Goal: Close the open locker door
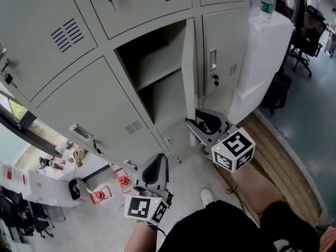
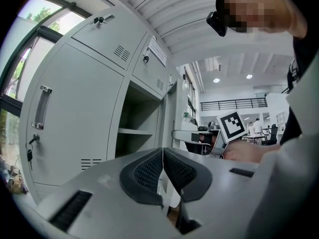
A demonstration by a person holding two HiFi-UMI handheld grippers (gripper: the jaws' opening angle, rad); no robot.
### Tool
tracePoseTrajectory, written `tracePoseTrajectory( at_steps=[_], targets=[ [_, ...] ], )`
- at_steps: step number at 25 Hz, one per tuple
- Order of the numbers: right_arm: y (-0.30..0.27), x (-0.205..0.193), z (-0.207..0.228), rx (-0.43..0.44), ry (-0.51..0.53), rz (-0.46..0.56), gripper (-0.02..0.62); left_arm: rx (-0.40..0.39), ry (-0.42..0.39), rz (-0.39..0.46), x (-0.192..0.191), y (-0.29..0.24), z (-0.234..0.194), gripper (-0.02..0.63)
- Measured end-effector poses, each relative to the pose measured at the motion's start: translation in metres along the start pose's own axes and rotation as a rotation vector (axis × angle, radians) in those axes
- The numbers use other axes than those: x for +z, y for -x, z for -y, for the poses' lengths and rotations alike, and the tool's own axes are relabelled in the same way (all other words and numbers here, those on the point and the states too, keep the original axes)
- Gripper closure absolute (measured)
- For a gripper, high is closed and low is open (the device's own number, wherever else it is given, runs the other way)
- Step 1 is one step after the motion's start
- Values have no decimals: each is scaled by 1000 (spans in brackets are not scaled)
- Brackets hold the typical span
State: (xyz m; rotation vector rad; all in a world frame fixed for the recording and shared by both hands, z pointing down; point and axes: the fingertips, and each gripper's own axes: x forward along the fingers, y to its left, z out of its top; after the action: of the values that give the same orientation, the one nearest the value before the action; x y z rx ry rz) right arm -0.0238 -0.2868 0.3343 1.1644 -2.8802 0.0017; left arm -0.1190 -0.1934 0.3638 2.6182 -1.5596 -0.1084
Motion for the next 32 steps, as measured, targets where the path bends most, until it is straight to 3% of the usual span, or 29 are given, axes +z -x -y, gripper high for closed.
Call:
tracePoseTrajectory(
  at_steps=[19, 26, 28, 32],
  targets=[
    [-91, 0, -32, 224, 35, 24, 414, 226, -35, 22, 8, -5, -45, 588],
    [-123, 1, -34, 244, 44, 22, 413, 329, -66, 20, 10, -10, -63, 588],
    [-132, 0, -35, 250, 46, 20, 445, 346, -68, 20, 9, -12, -65, 588],
    [-149, 0, -33, 264, 64, 18, 443, 367, -68, 19, 10, -15, -69, 588]
  ],
)
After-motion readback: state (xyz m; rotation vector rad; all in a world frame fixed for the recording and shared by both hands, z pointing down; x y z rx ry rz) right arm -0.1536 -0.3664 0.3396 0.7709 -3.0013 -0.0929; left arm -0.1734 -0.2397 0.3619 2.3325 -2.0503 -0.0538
